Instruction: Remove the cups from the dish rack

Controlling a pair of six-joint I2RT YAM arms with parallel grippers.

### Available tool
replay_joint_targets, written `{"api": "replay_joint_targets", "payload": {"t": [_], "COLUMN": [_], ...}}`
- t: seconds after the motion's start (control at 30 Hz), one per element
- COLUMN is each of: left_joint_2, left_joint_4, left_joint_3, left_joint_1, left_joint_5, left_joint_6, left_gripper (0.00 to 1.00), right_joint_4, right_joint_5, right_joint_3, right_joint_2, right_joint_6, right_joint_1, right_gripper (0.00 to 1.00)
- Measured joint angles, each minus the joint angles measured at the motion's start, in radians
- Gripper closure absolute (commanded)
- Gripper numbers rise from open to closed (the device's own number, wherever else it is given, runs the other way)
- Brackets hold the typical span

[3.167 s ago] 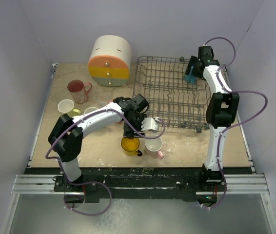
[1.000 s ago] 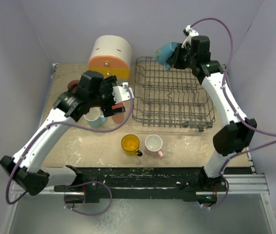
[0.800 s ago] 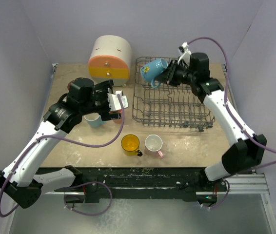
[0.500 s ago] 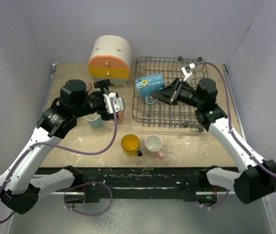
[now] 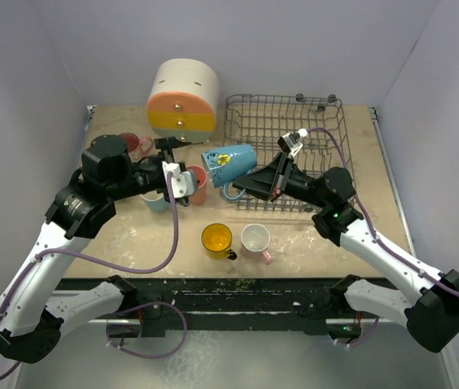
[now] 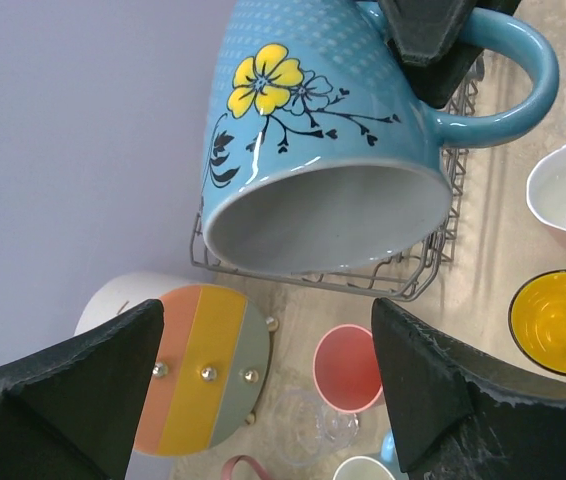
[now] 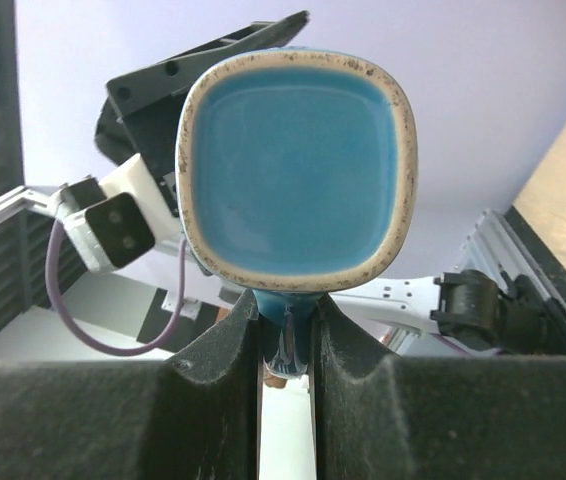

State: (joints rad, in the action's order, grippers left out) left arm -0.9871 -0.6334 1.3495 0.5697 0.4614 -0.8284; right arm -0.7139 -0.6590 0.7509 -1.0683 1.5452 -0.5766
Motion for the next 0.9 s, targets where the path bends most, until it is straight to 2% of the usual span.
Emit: {"api": "replay_joint_targets", "payload": {"t": [0.2,0.37,0.67,0.73,0.77,0.8,0.83,0.87,0.9], "left_joint_2": [-0.007,-0.016,-0.025,-0.024,-0.025,-0.024,-0.024,-0.024,-0.024], "left_joint_4": [0.0,0.011,0.009,0.009,0.009,0.009,0.011,0.014,0.022], "left_joint_3": [0.065,0.132,0.135,0.134,0.133,0.132,0.129,0.126,0.123], "left_joint_1": [0.0,0.0,0.0,0.0,0.0,0.0,-0.001,-0.003,-0.007], "left_joint_5": [0.052,0.111,0.154,0.156,0.156,0.155,0.15,0.145,0.131], "left_joint_6": [0.061,0.13,0.148,0.149,0.153,0.154,0.151,0.146,0.125], "left_gripper": [0.22,0.35,0.48,0.56,0.61,0.74,0.96,1.0,1.0], "right_joint_4": [-0.064,-0.104,-0.222,-0.259,-0.271,-0.283,-0.286,-0.285,-0.279], "right_joint_5": [0.051,0.086,0.164,0.178,0.182,0.185,0.186,0.186,0.178], "right_joint_3": [0.0,-0.001,-0.001,-0.001,-0.001,-0.001,-0.001,-0.001,-0.001], "right_joint_2": [0.008,-0.005,-0.074,-0.093,-0.1,-0.107,-0.11,-0.111,-0.111], "right_joint_6": [0.029,0.045,0.078,0.087,0.089,0.09,0.093,0.095,0.114], "right_joint_1": [-0.072,-0.113,-0.211,-0.225,-0.228,-0.229,-0.23,-0.231,-0.232], "right_gripper": [1.0,1.0,1.0,1.0,0.96,0.87,0.79,0.76,0.71]}}
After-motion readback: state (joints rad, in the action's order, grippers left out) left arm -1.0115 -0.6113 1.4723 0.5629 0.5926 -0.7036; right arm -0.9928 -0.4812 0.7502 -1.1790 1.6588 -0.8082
